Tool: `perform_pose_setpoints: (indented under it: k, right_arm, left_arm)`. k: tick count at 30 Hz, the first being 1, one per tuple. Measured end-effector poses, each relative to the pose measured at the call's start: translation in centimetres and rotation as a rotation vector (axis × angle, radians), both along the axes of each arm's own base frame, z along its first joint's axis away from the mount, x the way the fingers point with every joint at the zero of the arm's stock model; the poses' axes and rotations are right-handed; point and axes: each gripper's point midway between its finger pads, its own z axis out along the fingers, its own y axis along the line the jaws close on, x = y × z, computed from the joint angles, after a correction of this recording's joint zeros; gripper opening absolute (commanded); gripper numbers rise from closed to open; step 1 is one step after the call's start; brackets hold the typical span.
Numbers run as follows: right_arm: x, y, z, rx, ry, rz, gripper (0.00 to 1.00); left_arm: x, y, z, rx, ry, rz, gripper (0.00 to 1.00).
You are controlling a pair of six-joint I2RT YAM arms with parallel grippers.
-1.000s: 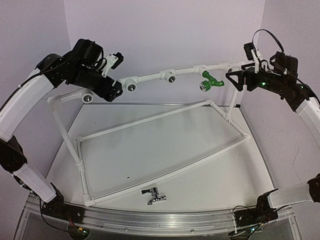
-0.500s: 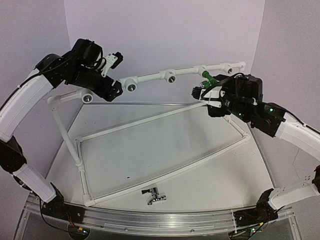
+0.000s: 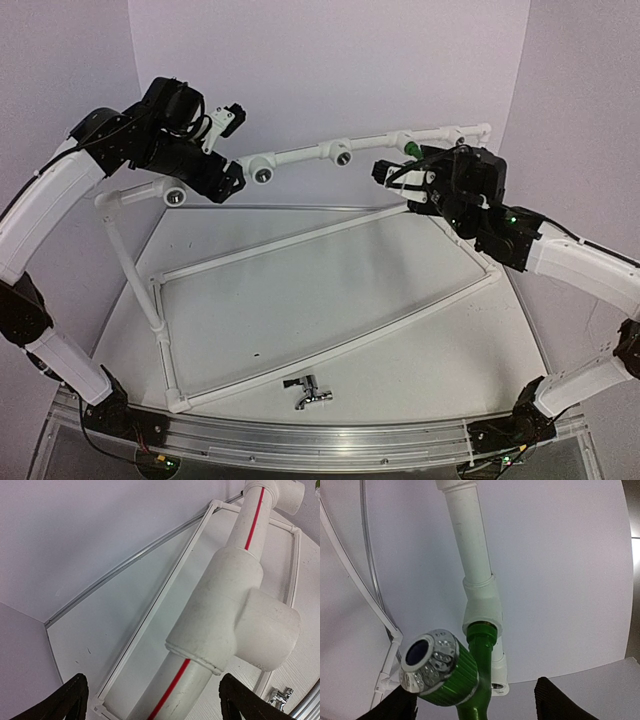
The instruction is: Install the water faucets
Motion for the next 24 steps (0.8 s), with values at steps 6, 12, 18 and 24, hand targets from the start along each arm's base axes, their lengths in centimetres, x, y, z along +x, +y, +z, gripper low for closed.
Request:
perform_pose_setpoints:
  k: [6, 12, 18, 24]
  right_arm:
    - [0.5, 0.5, -1.0, 0.095, 0.032, -0.010, 0.47]
    - [0.5, 0.7, -0.4, 0.294, 0.061, -0.012, 0.39]
    - [0.2, 0.3, 0.7, 0.534, 0.116, -0.014, 0.33]
    - [0.4, -0.3, 1.3, 0.786, 0.204, -0.010, 0.30]
  left_arm:
    - [0.0, 0.0, 0.0, -0.003, 0.001, 0.000, 0.90]
    - [-0.1, 0.0, 0.1, -0.007, 0.002, -0.003, 0.90]
    - [-0.1, 0.0, 0.0, -0.006, 0.003, -0.003, 0.89]
    - [-0.1, 0.0, 0.0, -0.007, 0.003, -0.003, 0.89]
